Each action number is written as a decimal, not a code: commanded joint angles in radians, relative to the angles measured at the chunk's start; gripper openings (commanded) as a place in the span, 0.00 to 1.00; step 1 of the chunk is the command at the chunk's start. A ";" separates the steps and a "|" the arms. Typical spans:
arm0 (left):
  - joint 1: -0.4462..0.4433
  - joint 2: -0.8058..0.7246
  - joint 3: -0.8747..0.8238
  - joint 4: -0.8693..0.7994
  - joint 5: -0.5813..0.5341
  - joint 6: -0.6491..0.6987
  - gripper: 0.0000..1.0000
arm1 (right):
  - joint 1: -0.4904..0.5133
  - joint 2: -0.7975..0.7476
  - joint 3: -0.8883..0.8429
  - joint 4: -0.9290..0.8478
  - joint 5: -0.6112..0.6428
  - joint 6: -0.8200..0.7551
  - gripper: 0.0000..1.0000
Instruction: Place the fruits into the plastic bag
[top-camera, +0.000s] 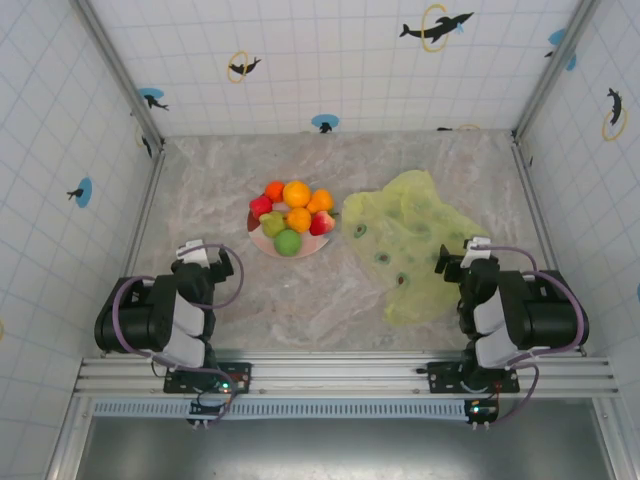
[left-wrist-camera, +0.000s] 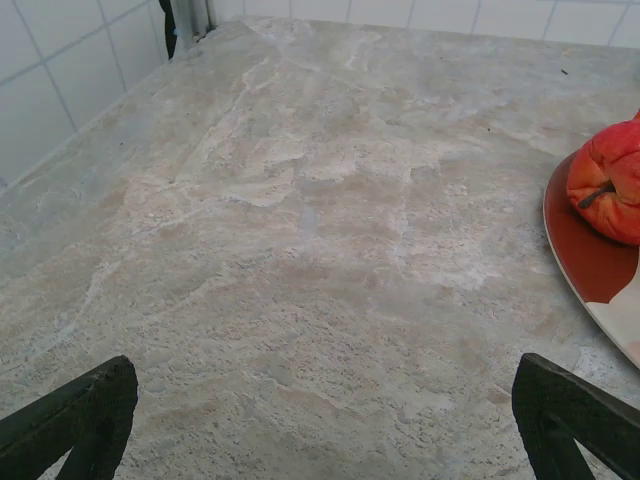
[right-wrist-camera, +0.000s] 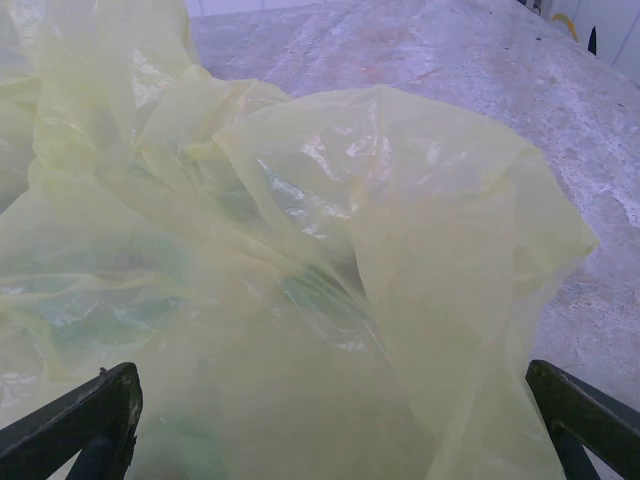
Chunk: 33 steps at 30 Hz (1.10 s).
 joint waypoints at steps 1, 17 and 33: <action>0.006 -0.001 -0.006 0.019 -0.003 -0.016 0.98 | 0.004 0.001 -0.005 0.017 0.000 -0.009 0.99; 0.006 -0.001 -0.005 0.020 -0.003 -0.016 0.98 | 0.005 0.001 -0.005 0.017 0.000 -0.007 0.99; 0.005 -0.176 0.015 -0.158 -0.178 -0.080 0.98 | 0.023 -0.214 -0.024 -0.133 0.194 0.044 0.99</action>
